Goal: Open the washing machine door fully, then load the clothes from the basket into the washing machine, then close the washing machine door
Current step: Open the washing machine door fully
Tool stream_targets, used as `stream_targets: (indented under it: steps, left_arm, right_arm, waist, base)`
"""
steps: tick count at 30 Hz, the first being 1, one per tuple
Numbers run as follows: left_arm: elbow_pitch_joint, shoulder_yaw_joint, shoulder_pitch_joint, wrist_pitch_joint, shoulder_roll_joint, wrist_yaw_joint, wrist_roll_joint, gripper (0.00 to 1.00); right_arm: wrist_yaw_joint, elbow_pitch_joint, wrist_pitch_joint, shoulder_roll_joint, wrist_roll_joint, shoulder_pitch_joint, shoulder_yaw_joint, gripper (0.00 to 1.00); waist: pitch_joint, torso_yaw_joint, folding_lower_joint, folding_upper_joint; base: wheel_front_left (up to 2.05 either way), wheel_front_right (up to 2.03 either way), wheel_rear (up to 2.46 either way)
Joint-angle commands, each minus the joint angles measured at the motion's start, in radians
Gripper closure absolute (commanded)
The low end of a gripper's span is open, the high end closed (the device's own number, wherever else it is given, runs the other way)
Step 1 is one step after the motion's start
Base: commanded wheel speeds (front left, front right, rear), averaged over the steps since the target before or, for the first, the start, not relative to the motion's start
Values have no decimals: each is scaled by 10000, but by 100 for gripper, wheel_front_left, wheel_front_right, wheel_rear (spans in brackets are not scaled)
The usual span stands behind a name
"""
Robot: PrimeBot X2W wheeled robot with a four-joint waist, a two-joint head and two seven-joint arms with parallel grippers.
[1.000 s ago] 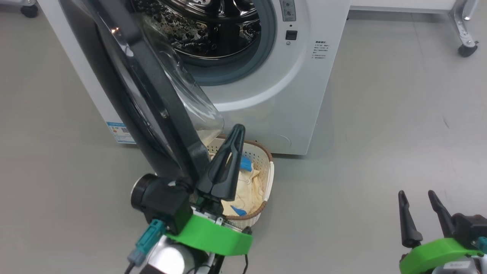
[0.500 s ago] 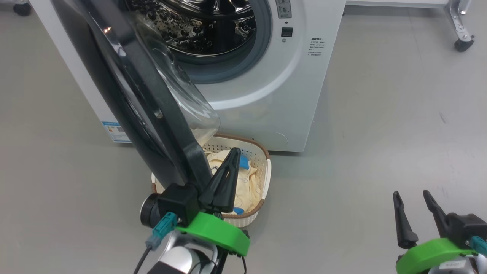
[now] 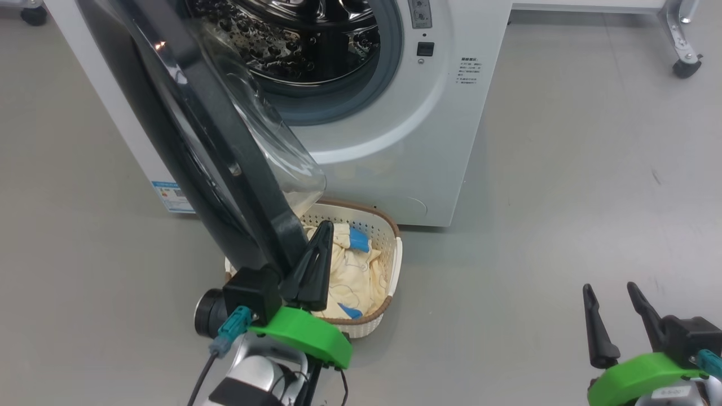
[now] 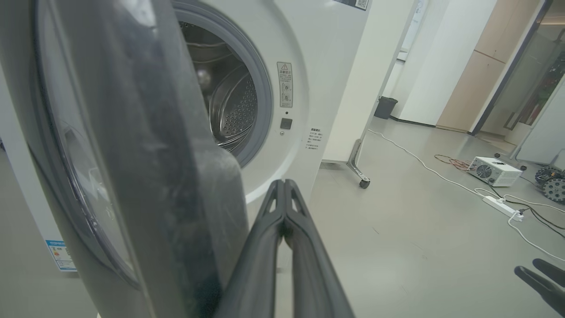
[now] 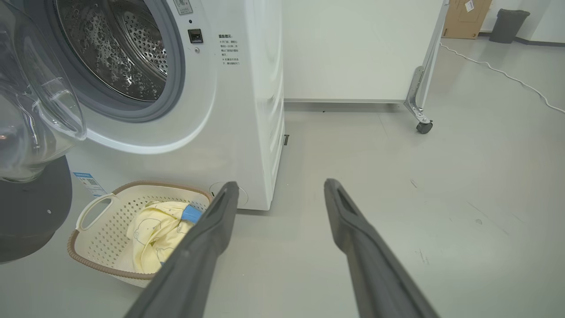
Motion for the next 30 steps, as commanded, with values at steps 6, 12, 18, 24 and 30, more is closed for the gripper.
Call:
stream_targets:
  steps: [6, 12, 18, 24, 30]
  left_arm:
    - [20, 524, -554, -231, 249, 199, 11, 100]
    - [-31, 536, -395, -238, 396, 295, 19, 100]
    - [-190, 560, -249, -218, 518, 404, 22, 100]
    - [-375, 492, -102, -180, 625, 454, 35, 100]
    - [-622, 401, 58, -157, 682, 565, 81, 100]
  right_arm:
    - [2, -330, -13, -131, 89, -334, 104, 0]
    - [2, -340, -10, -131, 125, -279, 10, 0]
    - [2, -326, -14, -131, 145, -275, -55, 0]
    - [2, -316, -6, -131, 131, -273, -158, 0]
    - [2, -341, 32, -131, 87, -253, -219, 0]
  waist:
    - [-33, 30, 0, 0]
    - [-36, 141, 0, 0]
    - [-7, 283, 0, 0]
    - [-1, 565, 0, 0]
    - [-8, 895, 0, 0]
  base:
    - [0, 0, 0]
    - [0, 0, 0]
    - [0, 0, 0]
    - [0, 0, 0]
    - [0, 0, 0]
